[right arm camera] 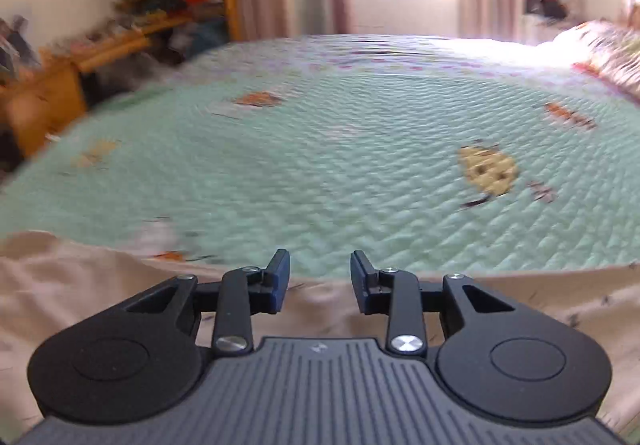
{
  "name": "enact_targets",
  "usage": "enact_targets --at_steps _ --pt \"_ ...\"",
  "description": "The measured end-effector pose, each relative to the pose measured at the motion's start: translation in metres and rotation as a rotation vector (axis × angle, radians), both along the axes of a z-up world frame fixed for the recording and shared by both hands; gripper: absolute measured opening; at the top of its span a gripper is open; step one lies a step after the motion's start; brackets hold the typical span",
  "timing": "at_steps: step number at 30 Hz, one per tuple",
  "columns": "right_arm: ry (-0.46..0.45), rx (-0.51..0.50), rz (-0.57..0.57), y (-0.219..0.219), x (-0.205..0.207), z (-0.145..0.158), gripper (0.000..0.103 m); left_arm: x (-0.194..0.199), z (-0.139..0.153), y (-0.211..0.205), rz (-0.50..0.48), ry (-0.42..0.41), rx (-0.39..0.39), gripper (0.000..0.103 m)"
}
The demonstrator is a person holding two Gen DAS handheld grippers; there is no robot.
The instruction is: Fold clothes
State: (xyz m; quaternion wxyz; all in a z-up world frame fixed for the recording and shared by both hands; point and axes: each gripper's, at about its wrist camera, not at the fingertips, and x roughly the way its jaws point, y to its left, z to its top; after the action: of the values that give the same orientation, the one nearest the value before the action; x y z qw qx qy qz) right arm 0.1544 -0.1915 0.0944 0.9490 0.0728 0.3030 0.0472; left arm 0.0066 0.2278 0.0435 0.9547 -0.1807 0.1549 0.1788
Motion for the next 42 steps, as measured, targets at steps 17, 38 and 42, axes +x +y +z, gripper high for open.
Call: enact_targets --at_steps 17,38,42 --pt "0.050 -0.007 -0.229 -0.067 0.019 -0.017 0.041 0.000 -0.003 0.002 0.005 -0.006 -0.003 0.102" --pt "-0.038 -0.183 0.230 0.093 -0.068 -0.011 0.055 -0.006 -0.002 0.009 -0.025 -0.065 -0.054 0.102" --pt "-0.104 0.037 0.063 0.049 -0.084 0.011 0.055 -0.011 0.001 0.007 -0.123 -0.134 -0.065 0.102"
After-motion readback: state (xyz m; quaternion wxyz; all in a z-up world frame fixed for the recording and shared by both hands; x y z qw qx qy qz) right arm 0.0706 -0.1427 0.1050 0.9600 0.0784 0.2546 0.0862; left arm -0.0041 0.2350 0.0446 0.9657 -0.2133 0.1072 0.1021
